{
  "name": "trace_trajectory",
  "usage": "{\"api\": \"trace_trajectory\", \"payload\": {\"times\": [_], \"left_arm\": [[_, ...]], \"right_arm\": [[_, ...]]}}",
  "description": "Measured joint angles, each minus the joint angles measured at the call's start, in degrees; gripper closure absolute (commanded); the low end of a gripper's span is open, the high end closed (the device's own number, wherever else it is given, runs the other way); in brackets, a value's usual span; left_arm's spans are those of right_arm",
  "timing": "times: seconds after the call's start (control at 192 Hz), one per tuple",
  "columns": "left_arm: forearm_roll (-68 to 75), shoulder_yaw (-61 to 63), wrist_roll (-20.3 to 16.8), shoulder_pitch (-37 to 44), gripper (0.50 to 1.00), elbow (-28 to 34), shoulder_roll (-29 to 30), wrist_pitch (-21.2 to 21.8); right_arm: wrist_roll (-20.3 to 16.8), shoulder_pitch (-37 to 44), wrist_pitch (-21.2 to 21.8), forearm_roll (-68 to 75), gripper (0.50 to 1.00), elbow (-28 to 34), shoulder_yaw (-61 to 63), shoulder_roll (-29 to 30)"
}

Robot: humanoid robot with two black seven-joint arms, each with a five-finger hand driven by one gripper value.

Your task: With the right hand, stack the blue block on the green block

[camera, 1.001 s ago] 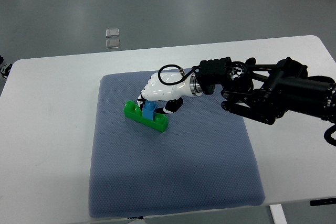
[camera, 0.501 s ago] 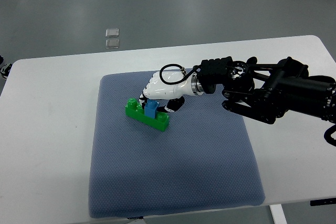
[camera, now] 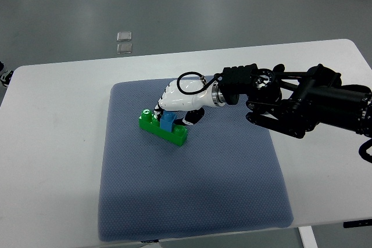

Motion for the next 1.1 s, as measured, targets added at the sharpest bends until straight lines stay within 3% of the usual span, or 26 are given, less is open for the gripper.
{"api": "trace_trajectory", "payload": {"times": [0.553,0.735,0.902,1.1], "left_arm": [[0.0,0.03,0.01,0.0,0.5,0.0,0.0,0.0],[0.0,0.03,0.02,0.0,0.5,0.0,0.0,0.0],[0.0,0.03,0.02,0.0,0.5,0.0,0.0,0.0],[0.0,0.03,0.02,0.0,0.5,0.0,0.0,0.0]], "right_arm": [[0.46,0.59,0.1,0.5,0.648,0.7,0.14,-0.36],[0.46,1.91,0.37,0.74,0.638,0.9,0.29,-0.91],[0.5,2.7,0.76,0.96,0.589,0.91,0.76,-1.47],[0.55,3.27,0.94,1.1,0.587,0.3,1.11,-3.49]]}}
